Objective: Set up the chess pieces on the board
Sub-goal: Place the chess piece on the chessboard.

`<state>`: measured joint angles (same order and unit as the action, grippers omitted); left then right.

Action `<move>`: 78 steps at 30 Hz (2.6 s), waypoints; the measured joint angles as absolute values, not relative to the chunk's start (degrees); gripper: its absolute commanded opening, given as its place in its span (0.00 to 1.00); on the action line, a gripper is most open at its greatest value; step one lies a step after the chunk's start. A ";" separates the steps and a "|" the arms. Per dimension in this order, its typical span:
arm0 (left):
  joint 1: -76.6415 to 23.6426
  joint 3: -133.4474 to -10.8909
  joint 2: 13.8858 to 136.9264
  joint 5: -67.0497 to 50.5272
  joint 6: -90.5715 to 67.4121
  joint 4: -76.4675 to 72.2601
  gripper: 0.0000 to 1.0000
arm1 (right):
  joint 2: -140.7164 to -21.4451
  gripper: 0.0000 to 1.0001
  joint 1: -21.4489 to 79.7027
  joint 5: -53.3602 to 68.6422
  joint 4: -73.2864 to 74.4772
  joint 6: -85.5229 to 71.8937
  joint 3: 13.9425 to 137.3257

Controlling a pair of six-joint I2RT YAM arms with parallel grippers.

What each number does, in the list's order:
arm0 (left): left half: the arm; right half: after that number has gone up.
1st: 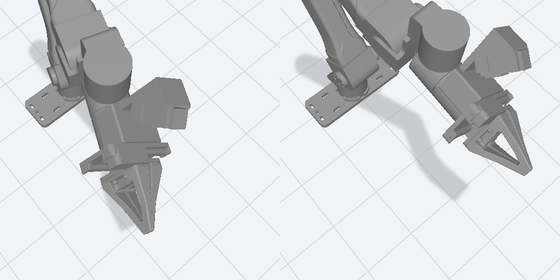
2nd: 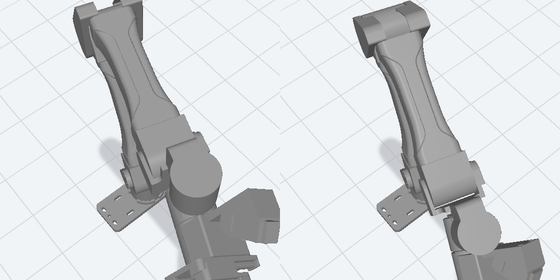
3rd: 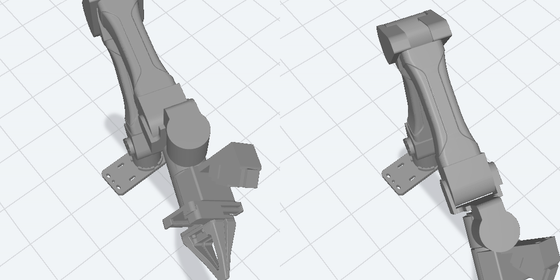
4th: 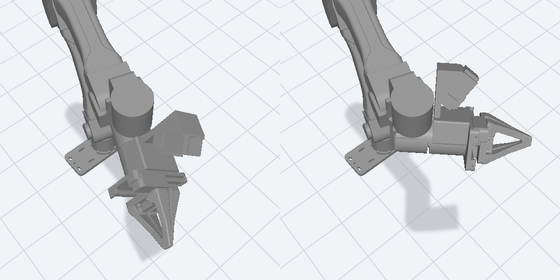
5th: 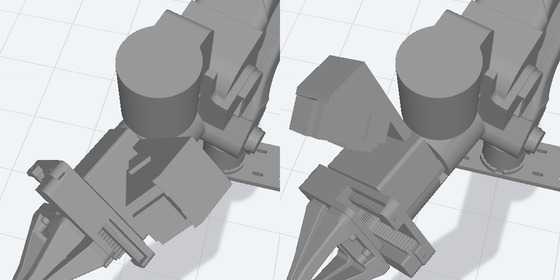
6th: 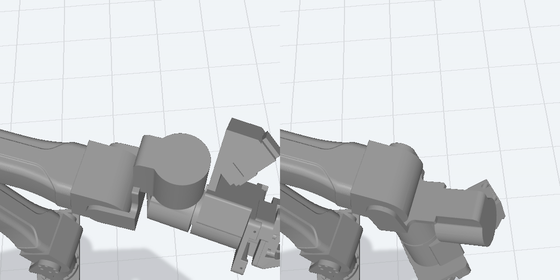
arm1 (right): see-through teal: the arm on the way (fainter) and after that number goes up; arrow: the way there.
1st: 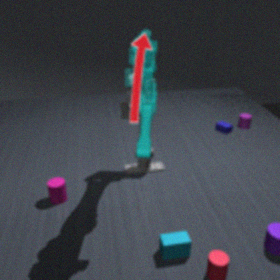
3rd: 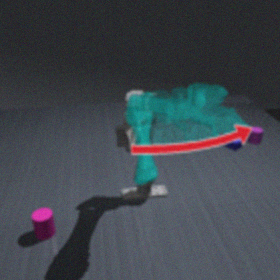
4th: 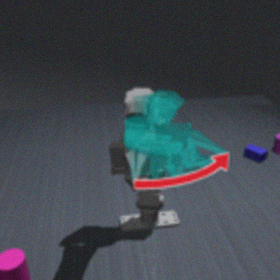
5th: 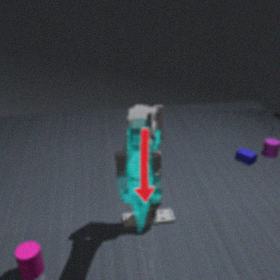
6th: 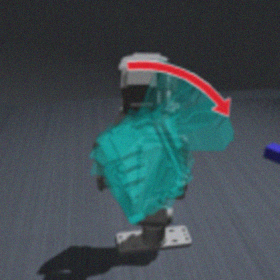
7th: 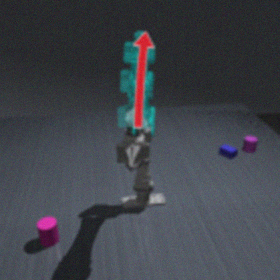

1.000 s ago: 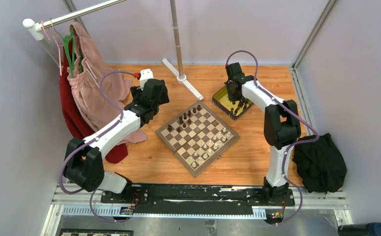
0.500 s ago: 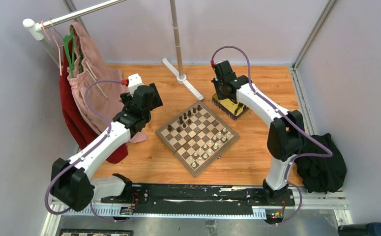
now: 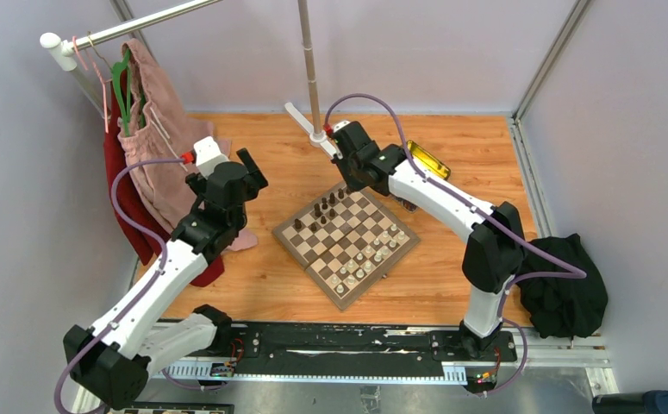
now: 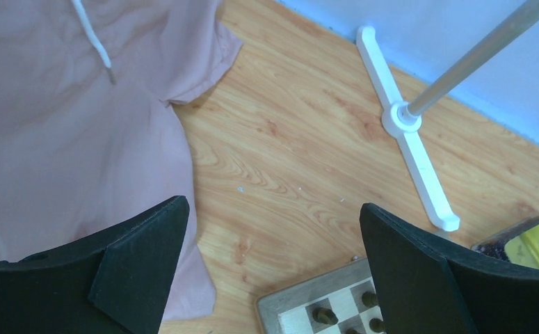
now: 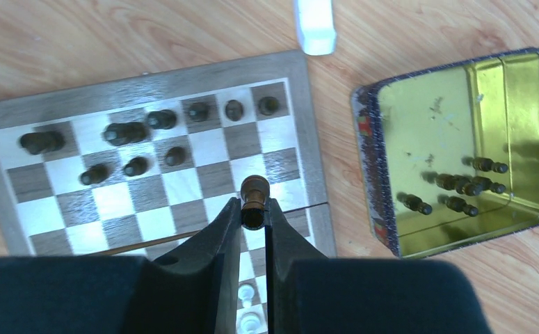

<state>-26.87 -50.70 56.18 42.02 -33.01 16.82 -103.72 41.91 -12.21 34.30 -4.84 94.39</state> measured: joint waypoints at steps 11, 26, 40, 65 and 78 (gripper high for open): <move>-26.87 -51.53 48.66 44.25 -32.51 19.42 1.00 | -105.27 0.00 49.67 -12.14 35.86 -4.80 100.29; -26.87 -58.22 46.92 44.18 -28.69 19.59 1.00 | -113.58 0.00 56.77 -11.86 38.35 -3.60 107.42; -26.87 -61.39 45.10 44.21 -25.82 17.61 1.00 | -119.66 0.00 60.55 -10.50 40.29 -3.20 114.21; -26.87 -64.93 43.66 41.28 -20.03 11.18 1.00 | -128.27 0.00 62.41 -8.95 44.23 -1.39 122.39; -26.87 -64.93 44.36 39.97 -18.61 9.43 1.00 | -131.87 0.00 62.41 -8.40 45.06 -1.08 124.49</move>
<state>-26.87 -64.93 44.36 39.97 -18.61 9.43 -131.87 62.41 -8.40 45.06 -1.08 124.49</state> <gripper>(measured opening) 0.999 0.177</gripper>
